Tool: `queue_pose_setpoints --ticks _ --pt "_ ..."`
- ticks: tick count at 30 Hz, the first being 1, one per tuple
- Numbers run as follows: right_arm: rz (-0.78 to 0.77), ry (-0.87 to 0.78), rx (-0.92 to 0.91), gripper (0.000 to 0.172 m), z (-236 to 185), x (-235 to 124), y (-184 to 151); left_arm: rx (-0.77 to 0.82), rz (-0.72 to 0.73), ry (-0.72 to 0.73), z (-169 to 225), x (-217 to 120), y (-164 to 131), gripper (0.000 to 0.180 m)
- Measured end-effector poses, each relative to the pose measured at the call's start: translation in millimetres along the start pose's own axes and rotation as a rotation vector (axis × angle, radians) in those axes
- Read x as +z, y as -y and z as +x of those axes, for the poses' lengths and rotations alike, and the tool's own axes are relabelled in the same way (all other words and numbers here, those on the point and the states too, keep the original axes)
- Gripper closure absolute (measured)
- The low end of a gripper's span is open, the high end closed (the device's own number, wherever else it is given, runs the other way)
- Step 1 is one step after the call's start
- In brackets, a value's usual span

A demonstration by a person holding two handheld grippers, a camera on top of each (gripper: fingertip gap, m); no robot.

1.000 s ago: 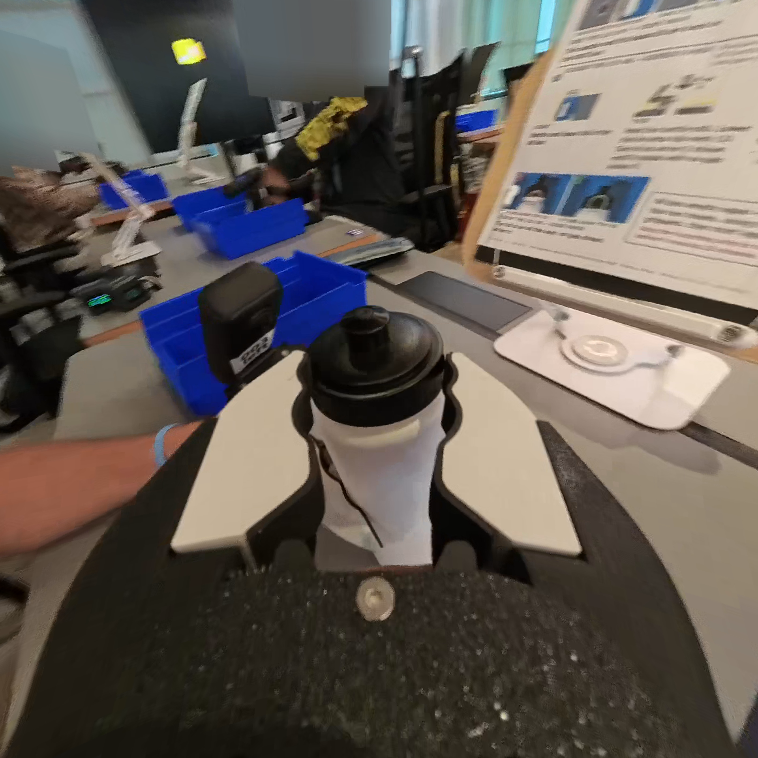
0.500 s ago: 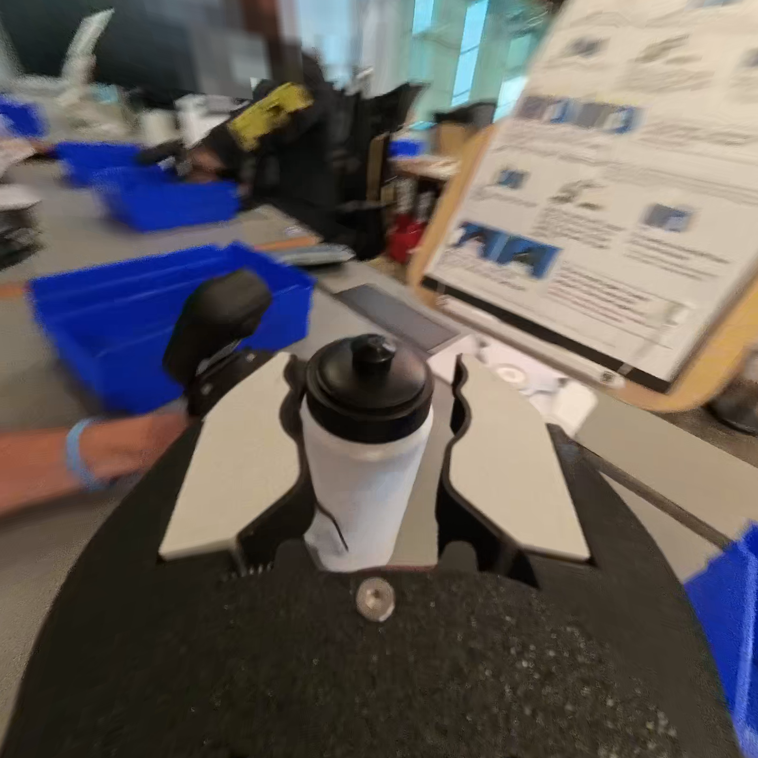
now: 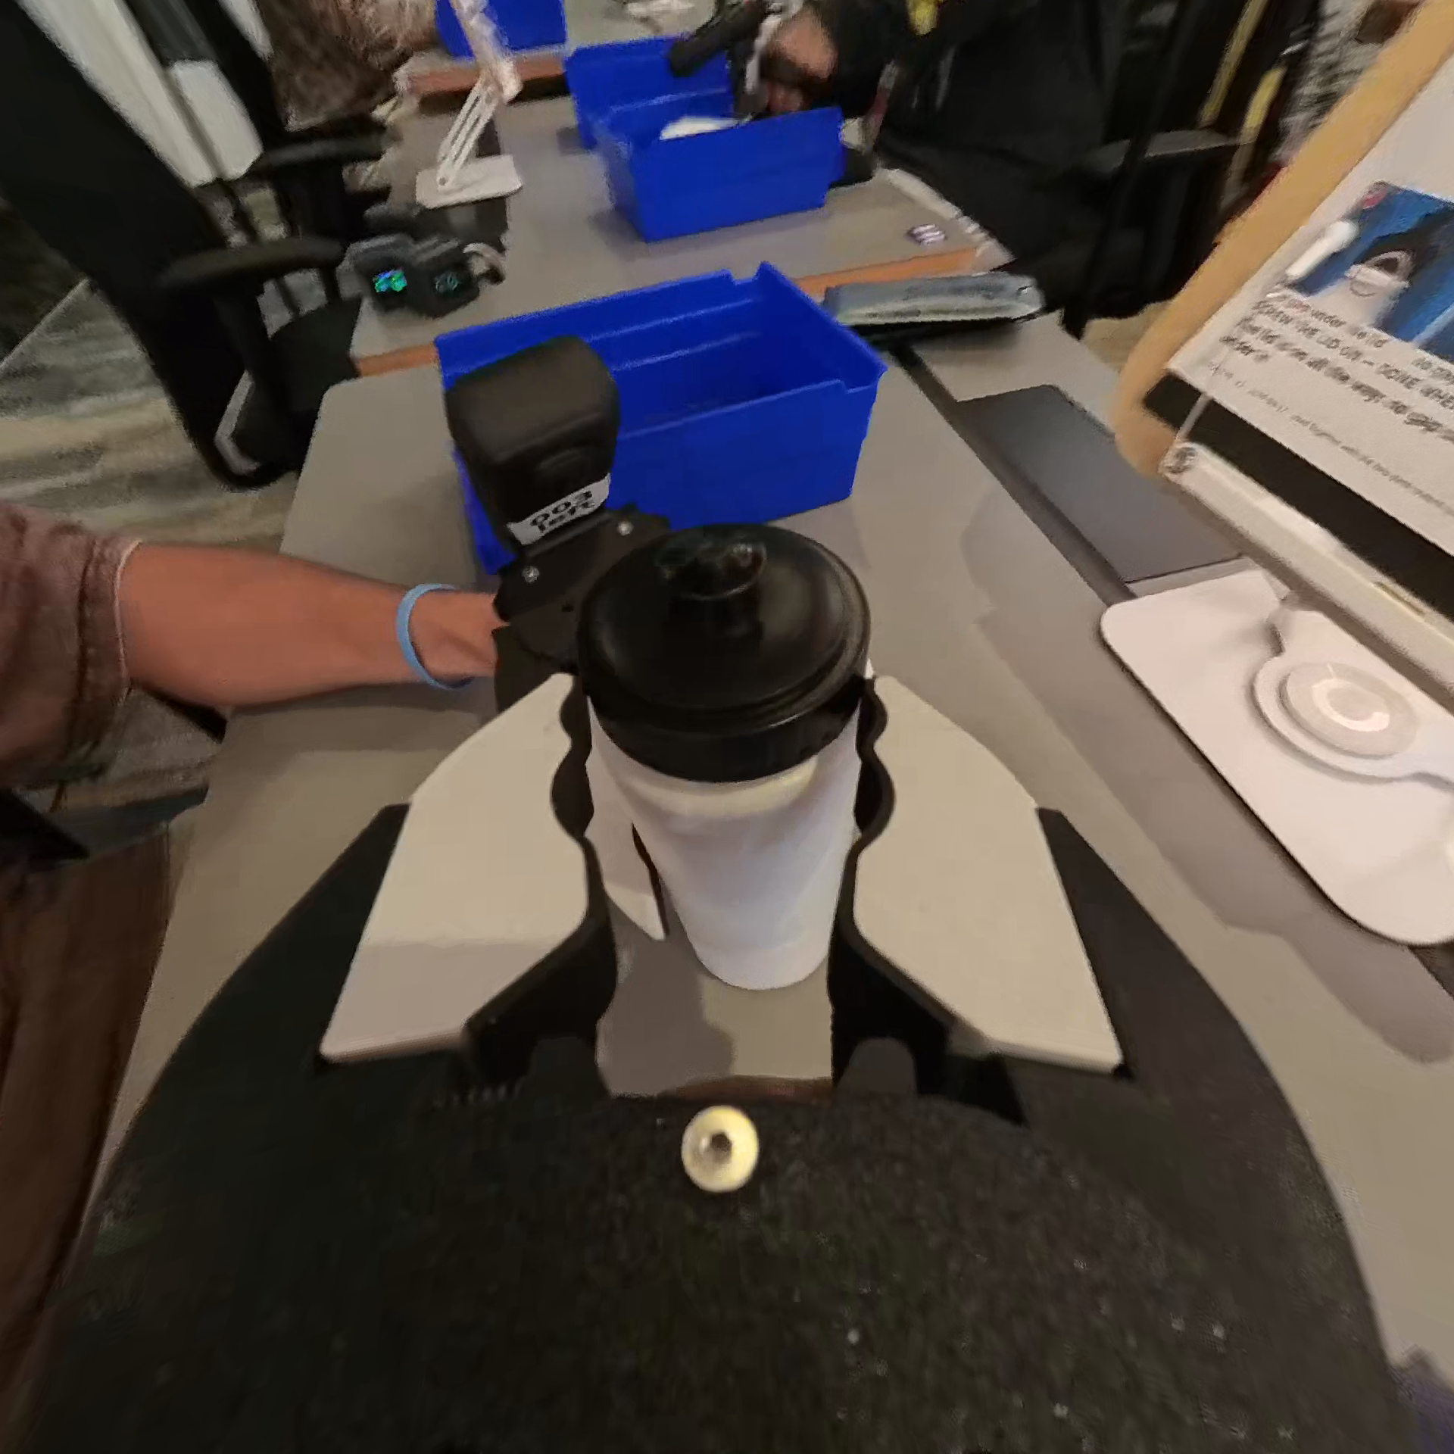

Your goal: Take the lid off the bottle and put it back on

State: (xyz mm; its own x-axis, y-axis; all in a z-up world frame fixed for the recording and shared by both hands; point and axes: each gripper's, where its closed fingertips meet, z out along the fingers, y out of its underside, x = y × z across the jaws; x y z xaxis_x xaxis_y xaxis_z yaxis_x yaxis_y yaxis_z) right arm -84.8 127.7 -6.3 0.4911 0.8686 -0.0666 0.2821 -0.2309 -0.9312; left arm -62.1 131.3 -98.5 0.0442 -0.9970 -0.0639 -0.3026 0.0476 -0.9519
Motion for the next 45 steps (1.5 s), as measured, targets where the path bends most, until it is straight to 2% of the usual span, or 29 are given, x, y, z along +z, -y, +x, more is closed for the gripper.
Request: queue_pose_setpoints --ticks 9,12,14,18,22,25,26,29,31,35,41,45 --pt "0.211 -0.643 0.171 0.107 1 3 1 -0.005 0.0 0.002 -1 0 0 0.093" --pt "0.219 -0.753 0.179 0.106 -1 1 0 0.008 -0.002 0.0 1 0 0 0.093" --pt "0.201 -0.714 0.163 0.102 -4 1 0 0.008 -0.003 0.001 1 0 0 0.093" --pt "0.195 -0.446 0.085 0.093 -7 -19 14 0.005 -0.001 -0.001 1 1 0 0.093" --pt "0.063 -0.126 0.005 0.092 0 -31 11 0.004 0.0 -0.001 1 1 0 0.093" --pt "-0.096 0.044 -0.024 0.093 6 -22 -5 0.005 -0.001 -0.001 1 1 0 0.093" --pt "-0.093 0.098 -0.026 0.092 3 -18 -2 0.006 -0.001 -0.001 1 1 0 0.093" --pt "-0.092 0.169 -0.024 0.102 -1 -3 0 0.002 0.0 0.0 0 1 0 0.093" --pt "-0.079 0.14 -0.037 0.105 0 1 1 -0.008 0.002 -0.002 -1 0 0 0.093" --pt "-0.031 -0.03 0.022 0.106 2 3 1 -0.011 0.003 0.002 -2 -1 -1 0.093" --pt "0.14 -0.513 0.179 0.106 3 9 5 -0.025 0.013 0.002 -5 -3 -1 0.093" --pt "0.149 -0.799 0.141 0.105 2 8 1 -0.002 0.003 0.002 -3 -2 -1 0.093"
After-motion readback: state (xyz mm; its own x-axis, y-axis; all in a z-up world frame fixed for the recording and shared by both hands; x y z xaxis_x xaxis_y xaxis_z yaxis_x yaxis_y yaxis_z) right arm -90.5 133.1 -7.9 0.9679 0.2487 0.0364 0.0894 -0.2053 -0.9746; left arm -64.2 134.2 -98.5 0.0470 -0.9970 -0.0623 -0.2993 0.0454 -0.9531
